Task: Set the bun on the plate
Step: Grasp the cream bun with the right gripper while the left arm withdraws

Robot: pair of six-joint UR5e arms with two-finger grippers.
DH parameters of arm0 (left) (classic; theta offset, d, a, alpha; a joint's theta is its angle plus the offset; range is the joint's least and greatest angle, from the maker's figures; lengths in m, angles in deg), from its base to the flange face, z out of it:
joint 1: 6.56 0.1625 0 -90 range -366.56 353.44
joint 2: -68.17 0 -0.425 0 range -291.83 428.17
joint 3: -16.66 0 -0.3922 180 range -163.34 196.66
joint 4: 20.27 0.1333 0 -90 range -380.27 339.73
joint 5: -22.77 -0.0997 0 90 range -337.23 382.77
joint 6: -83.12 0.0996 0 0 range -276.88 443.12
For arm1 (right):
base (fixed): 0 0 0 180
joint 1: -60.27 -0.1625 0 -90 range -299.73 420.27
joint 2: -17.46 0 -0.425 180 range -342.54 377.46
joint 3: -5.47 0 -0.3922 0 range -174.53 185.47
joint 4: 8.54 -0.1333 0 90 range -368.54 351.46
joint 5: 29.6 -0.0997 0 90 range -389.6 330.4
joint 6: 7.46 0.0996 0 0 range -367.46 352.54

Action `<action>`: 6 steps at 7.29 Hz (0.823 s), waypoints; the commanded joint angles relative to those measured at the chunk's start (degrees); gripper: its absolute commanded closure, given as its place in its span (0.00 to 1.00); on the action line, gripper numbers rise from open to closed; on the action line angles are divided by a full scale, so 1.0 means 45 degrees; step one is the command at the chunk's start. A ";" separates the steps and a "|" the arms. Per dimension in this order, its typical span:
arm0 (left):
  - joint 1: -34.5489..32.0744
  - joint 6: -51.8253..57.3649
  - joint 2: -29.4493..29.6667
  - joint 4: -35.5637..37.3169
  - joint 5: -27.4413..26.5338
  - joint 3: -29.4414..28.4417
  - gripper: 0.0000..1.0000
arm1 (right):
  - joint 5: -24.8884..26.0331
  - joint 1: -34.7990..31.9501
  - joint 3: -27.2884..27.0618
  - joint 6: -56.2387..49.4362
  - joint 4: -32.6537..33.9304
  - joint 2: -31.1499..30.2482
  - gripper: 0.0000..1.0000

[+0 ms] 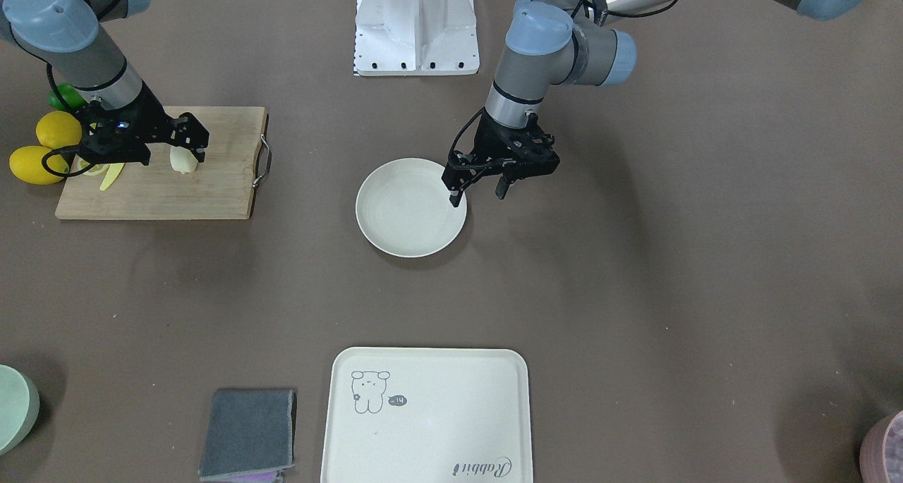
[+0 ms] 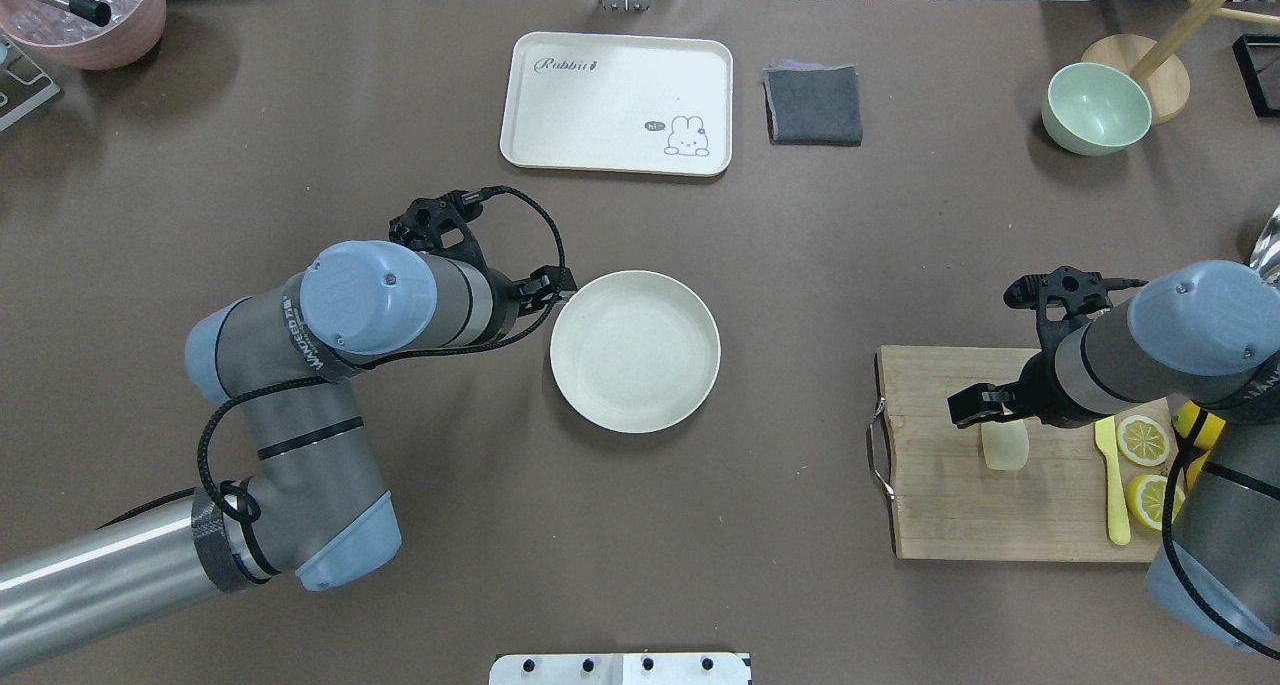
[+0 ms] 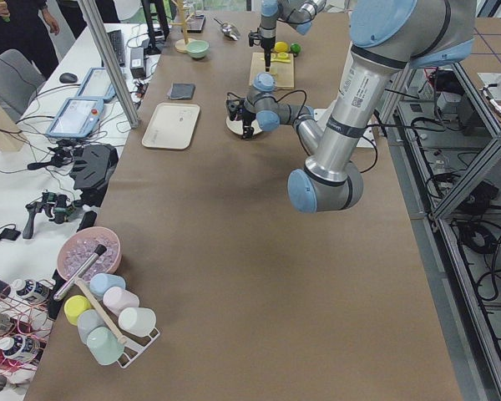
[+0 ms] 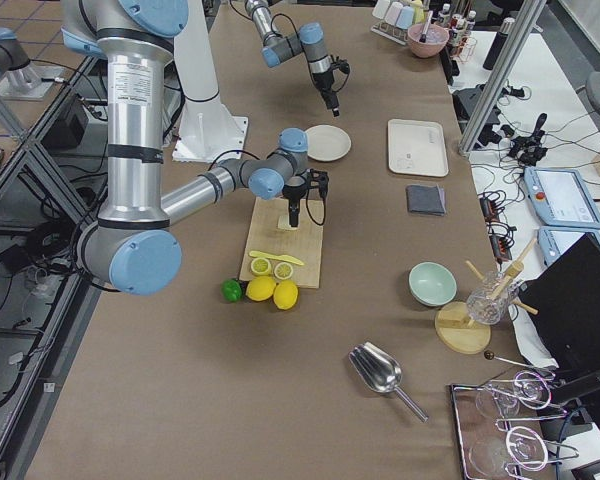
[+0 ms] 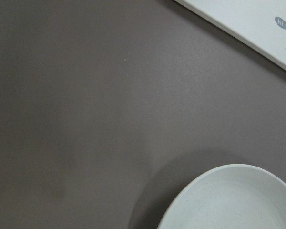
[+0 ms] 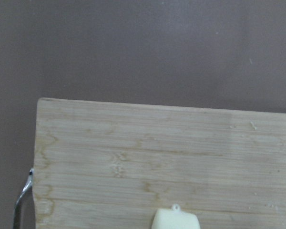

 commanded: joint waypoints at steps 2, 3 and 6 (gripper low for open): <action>-0.0587 0.0062 -0.0318 -0.0013 0.0542 0.0259 0.02 | 0.0305 0.0320 0.0018 0.0091 -0.0017 -0.0222 0.72; -0.0588 0.0062 -0.0357 -0.0013 0.0562 0.0318 0.02 | 0.0421 0.0320 -0.0001 0.0072 -0.0018 -0.0203 1.00; -0.0859 0.0507 -0.0377 0.0006 0.0697 0.0611 0.02 | 0.0113 -0.0381 -0.0718 0.0052 0.0060 0.0051 1.00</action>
